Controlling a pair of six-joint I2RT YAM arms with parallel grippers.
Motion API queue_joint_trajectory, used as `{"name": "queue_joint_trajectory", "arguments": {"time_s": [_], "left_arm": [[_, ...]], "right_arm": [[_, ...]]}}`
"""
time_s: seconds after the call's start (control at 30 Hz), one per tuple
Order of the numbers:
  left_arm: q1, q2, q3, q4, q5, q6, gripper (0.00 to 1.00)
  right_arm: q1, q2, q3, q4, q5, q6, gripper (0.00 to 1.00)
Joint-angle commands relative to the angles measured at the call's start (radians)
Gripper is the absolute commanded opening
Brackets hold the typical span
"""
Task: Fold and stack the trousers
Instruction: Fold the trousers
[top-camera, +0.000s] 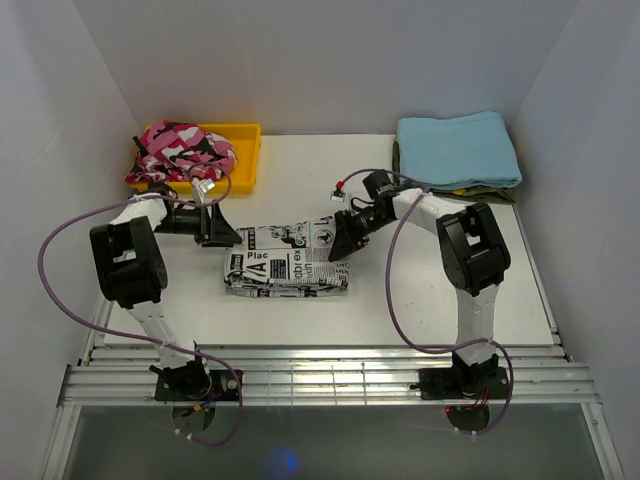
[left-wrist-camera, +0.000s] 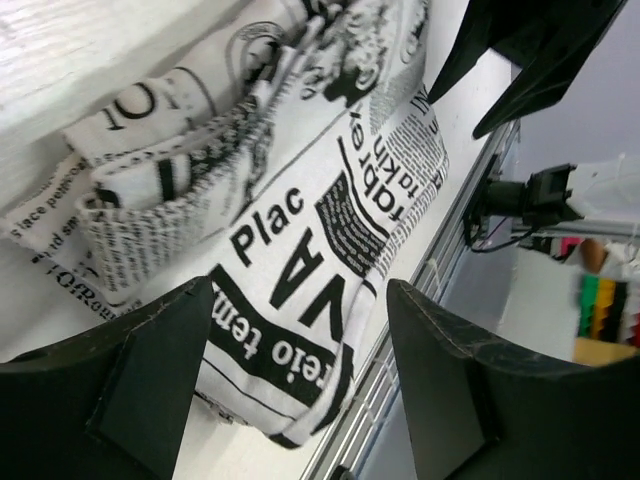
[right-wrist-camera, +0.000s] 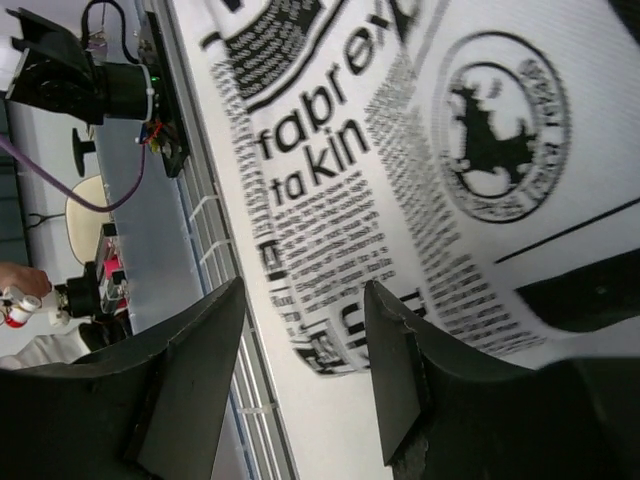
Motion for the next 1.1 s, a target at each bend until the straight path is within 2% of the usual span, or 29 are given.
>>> {"name": "queue_joint_trajectory", "arguments": {"time_s": [0.0, 0.13, 0.17, 0.23, 0.4, 0.47, 0.53, 0.6, 0.7, 0.73, 0.77, 0.8, 0.83, 0.87, 0.93, 0.97, 1.0, 1.03, 1.07], "left_arm": [[0.004, -0.131, 0.037, -0.254, 0.074, 0.301, 0.78], [0.001, -0.168, -0.037, -0.34, 0.031, 0.425, 0.62], [-0.002, -0.169, -0.078, -0.341, 0.019, 0.444, 0.53], [-0.007, -0.166, -0.118, -0.306, -0.039, 0.467, 0.46], [-0.008, -0.136, -0.24, -0.174, -0.183, 0.441, 0.35], [-0.008, -0.13, -0.258, -0.085, -0.258, 0.394, 0.32], [-0.008, -0.142, -0.256, -0.033, -0.291, 0.369, 0.27], [-0.008, -0.183, -0.252, -0.005, -0.312, 0.367, 0.25], [-0.008, -0.367, -0.256, 0.081, -0.303, 0.373, 0.37], [-0.008, -0.428, -0.267, 0.148, -0.296, 0.372, 0.46], [-0.007, -0.558, -0.273, 0.197, -0.292, 0.366, 0.51], [-0.007, -0.621, -0.284, 0.251, -0.292, 0.354, 0.6], [-0.008, -0.683, -0.297, 0.373, -0.294, 0.34, 0.73], [-0.008, -0.738, -0.328, 0.435, -0.292, 0.318, 0.98], [-0.008, -0.855, -0.35, 0.568, -0.26, 0.248, 0.98], [-0.008, -0.879, -0.362, 0.615, -0.239, 0.21, 0.98], [-0.01, -0.899, -0.371, 0.633, -0.211, 0.187, 0.98], [-0.016, -0.91, -0.365, 0.635, -0.178, 0.195, 0.98], [-0.043, -0.898, -0.353, 0.617, -0.209, 0.188, 0.98]], "right_arm": [[0.001, -0.132, 0.002, -0.06, -0.047, -0.033, 0.57], [0.045, -0.182, -0.056, -0.054, -0.061, -0.031, 0.57], [0.053, -0.18, -0.07, -0.043, -0.053, -0.026, 0.57], [0.069, -0.168, -0.126, 0.004, -0.047, -0.002, 0.57], [0.07, -0.078, -0.174, 0.043, 0.043, -0.008, 0.55], [0.067, -0.047, -0.177, 0.055, 0.089, -0.008, 0.55], [0.061, -0.042, -0.17, 0.059, 0.111, -0.003, 0.54], [0.058, -0.057, -0.156, 0.059, 0.123, 0.0, 0.53], [0.053, -0.14, -0.127, 0.056, 0.14, 0.001, 0.53], [0.053, -0.207, -0.122, 0.058, 0.152, -0.003, 0.53], [0.053, -0.243, -0.113, 0.059, 0.192, -0.006, 0.54], [0.053, -0.281, -0.11, 0.064, 0.218, -0.011, 0.56], [0.053, -0.359, -0.108, 0.076, 0.258, -0.028, 0.59], [0.052, -0.395, -0.11, 0.082, 0.343, -0.04, 0.63], [0.049, -0.489, -0.119, 0.089, 0.422, -0.089, 0.91], [0.047, -0.514, -0.126, 0.087, 0.512, -0.1, 0.99], [0.044, -0.536, -0.143, 0.087, 0.549, -0.108, 0.9], [0.027, -0.566, -0.154, 0.089, 0.571, -0.115, 0.9], [0.014, -0.577, -0.166, 0.076, 0.559, -0.126, 0.9]]}}
